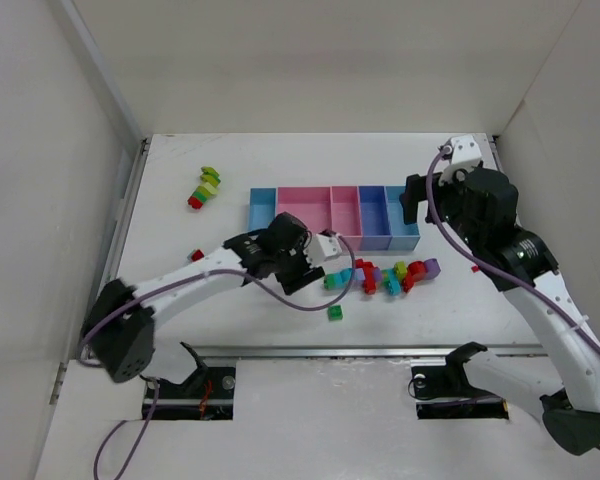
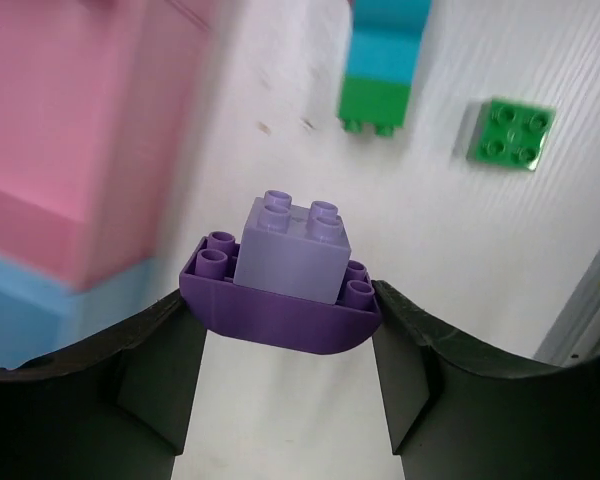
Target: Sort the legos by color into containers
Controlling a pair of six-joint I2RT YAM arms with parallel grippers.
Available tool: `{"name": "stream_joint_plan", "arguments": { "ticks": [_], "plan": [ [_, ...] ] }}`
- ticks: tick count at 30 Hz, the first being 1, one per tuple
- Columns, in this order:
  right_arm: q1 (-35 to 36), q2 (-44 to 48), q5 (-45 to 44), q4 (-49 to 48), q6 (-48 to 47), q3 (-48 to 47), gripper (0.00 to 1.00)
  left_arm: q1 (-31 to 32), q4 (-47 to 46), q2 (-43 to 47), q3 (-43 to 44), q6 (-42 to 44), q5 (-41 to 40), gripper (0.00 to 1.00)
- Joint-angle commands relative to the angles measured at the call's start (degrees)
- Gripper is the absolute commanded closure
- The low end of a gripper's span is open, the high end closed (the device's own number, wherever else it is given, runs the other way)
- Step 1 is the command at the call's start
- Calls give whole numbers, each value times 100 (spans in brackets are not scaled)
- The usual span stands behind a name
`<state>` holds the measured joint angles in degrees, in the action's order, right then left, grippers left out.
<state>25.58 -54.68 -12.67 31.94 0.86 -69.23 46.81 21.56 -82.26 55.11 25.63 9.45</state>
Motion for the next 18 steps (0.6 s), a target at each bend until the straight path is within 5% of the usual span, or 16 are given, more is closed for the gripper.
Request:
{"name": "stream_joint_plan", "arguments": {
  "ticks": [1, 7, 12, 18],
  "plan": [
    [95, -271, 799, 93, 115, -608, 0, -31, -256, 1315, 386, 818, -76, 100],
    [272, -324, 1915, -863, 853, -504, 4, -31, -2629, 2117, -124, 1392, -257, 100],
    [386, -517, 3391, -2075, 1364, -118, 5, -31, -3069, 1723, 104, 1445, -436, 100],
    [518, -1281, 4218, -2254, 1566, -529, 2, -31, -3421, 1564, 254, 1507, -436, 100]
  ]
}}
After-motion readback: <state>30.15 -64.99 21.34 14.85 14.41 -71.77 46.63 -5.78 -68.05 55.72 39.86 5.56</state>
